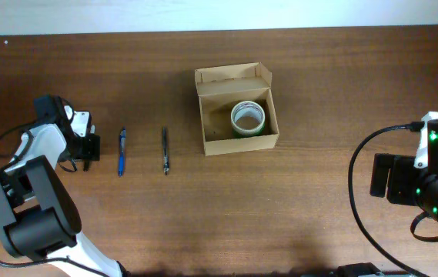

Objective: Pack container

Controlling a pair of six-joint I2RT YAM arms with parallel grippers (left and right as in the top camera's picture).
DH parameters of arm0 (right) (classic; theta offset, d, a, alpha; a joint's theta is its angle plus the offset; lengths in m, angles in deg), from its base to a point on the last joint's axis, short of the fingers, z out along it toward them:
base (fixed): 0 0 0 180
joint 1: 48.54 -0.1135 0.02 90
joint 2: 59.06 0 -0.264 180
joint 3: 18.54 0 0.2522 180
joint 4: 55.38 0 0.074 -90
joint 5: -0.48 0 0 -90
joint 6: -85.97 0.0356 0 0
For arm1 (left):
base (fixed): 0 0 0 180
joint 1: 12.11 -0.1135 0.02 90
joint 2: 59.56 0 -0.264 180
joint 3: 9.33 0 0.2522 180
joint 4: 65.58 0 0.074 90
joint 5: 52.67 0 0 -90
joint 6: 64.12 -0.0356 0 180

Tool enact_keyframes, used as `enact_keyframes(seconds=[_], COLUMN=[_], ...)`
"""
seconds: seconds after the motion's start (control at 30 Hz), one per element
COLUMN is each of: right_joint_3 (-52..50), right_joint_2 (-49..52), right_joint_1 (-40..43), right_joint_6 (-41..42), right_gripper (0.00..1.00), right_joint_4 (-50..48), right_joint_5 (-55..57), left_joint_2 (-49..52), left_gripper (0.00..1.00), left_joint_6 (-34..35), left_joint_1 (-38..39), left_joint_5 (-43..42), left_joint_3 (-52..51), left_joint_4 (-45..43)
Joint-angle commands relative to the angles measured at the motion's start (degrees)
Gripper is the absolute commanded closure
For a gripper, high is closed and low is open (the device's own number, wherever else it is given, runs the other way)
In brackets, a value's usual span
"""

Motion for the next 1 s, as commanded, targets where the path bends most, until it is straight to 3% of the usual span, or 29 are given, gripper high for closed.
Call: enact_keyframes(seconds=[0.0, 0.17, 0.4, 0.8, 0.97], right_joint_3=[0.0, 0.0, 0.0, 0.0, 0.0], right_joint_2=[0.0, 0.0, 0.0, 0.0, 0.0], right_joint_1=[-0.6, -0.6, -0.6, -0.6, -0.6], right_joint_6=[0.7, 0.7, 0.7, 0.7, 0.7], right_gripper=[0.01, 0.01, 0.01, 0.01, 0.01], right_joint_4=[0.2, 0.3, 0.6, 0.8, 0.6], right_joint_5=[0.9, 0.9, 0.9, 0.9, 0.9], left_joint_2=[3.3, 3.3, 3.3, 3.3, 3.3], left_gripper=[0.38, 0.58, 0.68, 0.66, 0.67], left_joint_6=[0.3, 0.3, 0.3, 0.4, 4.3], left_joint_1=[-0.2, -0.2, -0.2, -0.2, -0.2], left_joint_5=[-0.4, -0.4, -0.4, -0.4, -0.4], left_joint_3=[-0.8, -0.8, -0.8, -0.8, -0.8], left_joint_4=[-0.2, -0.6, -1.3, 2.4, 6.6])
